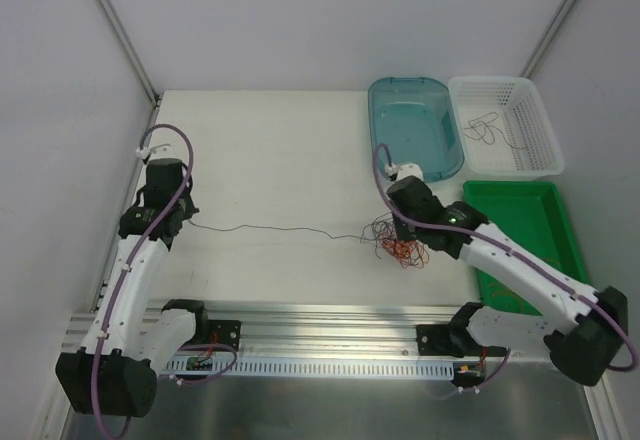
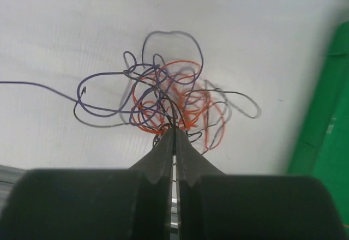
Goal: Untangle the cables
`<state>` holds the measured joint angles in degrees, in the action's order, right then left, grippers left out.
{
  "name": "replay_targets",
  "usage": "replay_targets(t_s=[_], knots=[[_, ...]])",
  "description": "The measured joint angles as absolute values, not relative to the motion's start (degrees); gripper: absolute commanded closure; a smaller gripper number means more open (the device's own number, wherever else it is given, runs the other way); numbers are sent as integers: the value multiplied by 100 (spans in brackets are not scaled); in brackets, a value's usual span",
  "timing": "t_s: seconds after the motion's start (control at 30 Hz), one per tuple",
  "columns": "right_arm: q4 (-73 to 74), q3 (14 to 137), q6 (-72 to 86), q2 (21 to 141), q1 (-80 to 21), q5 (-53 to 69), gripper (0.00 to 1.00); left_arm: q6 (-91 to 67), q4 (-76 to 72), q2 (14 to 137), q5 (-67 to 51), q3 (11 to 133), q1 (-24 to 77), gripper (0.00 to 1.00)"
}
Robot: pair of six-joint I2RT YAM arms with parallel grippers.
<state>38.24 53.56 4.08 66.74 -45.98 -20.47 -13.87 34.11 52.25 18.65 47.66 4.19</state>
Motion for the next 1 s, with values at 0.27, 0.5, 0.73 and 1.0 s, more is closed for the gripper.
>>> replay_targets(t_s=[0.27, 0.5, 0.73, 1.0], knots=[[4615, 6746, 362, 4866, -4335, -2530, 99, -1400, 3444, 5194, 2154, 6213, -952, 100], [4670, 6888, 344, 4611, -4331, -2357, 98, -1271, 3409, 5308, 2410, 6906, -980, 100], [4407, 5964, 602, 5129, -4331, -1802, 96, -1125, 3422, 5332, 2410, 6831, -982, 100], [4611, 4890, 974, 5900, -4523, -1673, 43, -1127, 3347, 5325, 1361, 6117, -985, 100]])
